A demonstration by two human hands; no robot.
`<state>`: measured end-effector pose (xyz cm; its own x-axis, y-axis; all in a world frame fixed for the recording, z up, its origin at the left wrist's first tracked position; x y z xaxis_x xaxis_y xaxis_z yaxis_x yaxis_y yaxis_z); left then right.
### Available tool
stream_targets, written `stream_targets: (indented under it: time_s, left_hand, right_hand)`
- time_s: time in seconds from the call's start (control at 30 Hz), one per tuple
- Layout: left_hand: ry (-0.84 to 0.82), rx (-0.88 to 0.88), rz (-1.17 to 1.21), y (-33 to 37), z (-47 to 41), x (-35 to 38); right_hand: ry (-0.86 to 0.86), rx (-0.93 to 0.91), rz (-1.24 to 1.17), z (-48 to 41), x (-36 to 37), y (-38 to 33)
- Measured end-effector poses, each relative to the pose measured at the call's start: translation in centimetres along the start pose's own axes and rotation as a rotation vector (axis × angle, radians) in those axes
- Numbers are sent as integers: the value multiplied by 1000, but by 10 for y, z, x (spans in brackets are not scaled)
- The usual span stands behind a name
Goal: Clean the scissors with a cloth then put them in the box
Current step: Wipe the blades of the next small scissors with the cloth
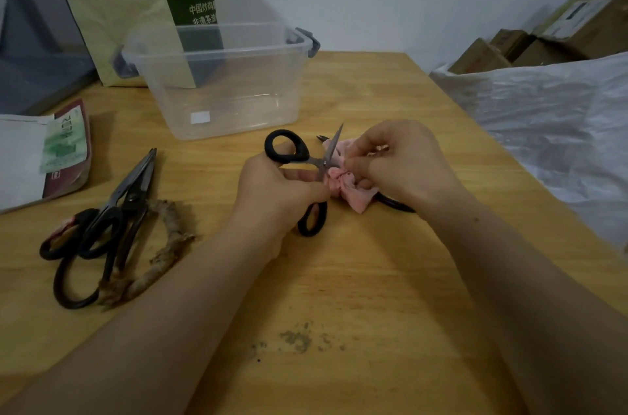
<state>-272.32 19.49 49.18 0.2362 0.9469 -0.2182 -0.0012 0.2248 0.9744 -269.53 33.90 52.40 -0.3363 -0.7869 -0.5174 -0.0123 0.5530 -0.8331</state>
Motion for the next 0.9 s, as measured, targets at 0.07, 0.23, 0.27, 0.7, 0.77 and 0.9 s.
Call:
stream_targets:
  time_s: [0.07,0.23,0.27,0.7,0.77,0.9]
  left_hand:
    - [-22,-49,74,-2,-1,-1]
    - [-43,-86,185,-3,1,-1]
    - [-40,-87,191,-3,1,0]
    - [-89,-123,310,-5,1,2]
    - [-99,-121,309,-5,2,3]
    - [-112,-112,298,-4,3,5]
  right_hand:
    - [26,11,-170,1,-1,-1]
    - [-86,-67,-260,5,15,-6]
    - [-96,-72,-203,5,18,-5]
    - [-67,-143,-93,4,18,-7]
    - [-65,-125,-87,3,19,-5]
    - [-61,-63,107,0,14,-1]
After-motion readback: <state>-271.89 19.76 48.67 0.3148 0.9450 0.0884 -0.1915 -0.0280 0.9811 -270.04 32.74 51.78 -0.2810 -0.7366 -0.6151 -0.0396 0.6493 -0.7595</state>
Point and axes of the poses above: each hand's wrist, its own z-axis away from the middle knuckle, its own x-axis out of the palm, y = z × x, the point moved 5 cm from there along -z, towards the middle knuckle, and after that the axes turned 10 degrees about -z, right-handed, at the moved point
